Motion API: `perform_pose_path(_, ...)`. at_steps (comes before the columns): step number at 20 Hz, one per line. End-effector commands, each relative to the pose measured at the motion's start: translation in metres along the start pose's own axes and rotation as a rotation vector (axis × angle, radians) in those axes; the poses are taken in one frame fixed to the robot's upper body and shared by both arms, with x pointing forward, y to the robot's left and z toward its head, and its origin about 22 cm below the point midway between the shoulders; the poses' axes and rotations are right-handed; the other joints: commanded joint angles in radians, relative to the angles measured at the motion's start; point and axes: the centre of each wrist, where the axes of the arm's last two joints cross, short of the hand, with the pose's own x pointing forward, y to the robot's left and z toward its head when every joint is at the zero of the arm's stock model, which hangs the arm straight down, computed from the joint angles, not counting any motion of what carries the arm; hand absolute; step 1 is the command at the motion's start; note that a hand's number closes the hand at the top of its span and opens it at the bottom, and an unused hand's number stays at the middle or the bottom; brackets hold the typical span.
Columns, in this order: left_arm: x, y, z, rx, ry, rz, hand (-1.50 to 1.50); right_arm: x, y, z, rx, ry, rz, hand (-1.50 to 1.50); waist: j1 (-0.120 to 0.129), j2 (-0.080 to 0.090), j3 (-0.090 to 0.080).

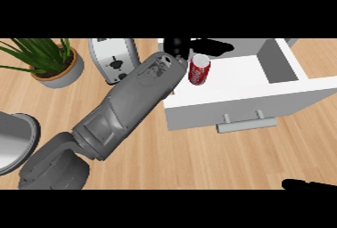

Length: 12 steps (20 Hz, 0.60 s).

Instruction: Pick up the can, place it into the drawer and close the drawer

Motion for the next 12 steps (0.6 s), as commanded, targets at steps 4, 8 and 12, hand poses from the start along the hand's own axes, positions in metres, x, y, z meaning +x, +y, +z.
perform_pose_path(4,0.019,-0.003,-0.002,0.007,-0.013,0.08,-1.5,0.016,0.011,-0.01,0.071,-0.105,0.18,-1.5,0.017,-0.002,0.0)
perform_pose_path(8,0.026,-0.004,-0.003,0.031,-0.03,0.096,-1.5,0.011,0.019,-0.011,0.09,-0.11,0.317,-1.5,0.049,-0.01,-0.001)
perform_pose_path(12,0.034,-0.006,-0.003,0.033,-0.043,0.099,-1.5,0.009,0.026,-0.024,0.138,-0.12,0.497,-1.5,0.063,-0.012,-0.001)
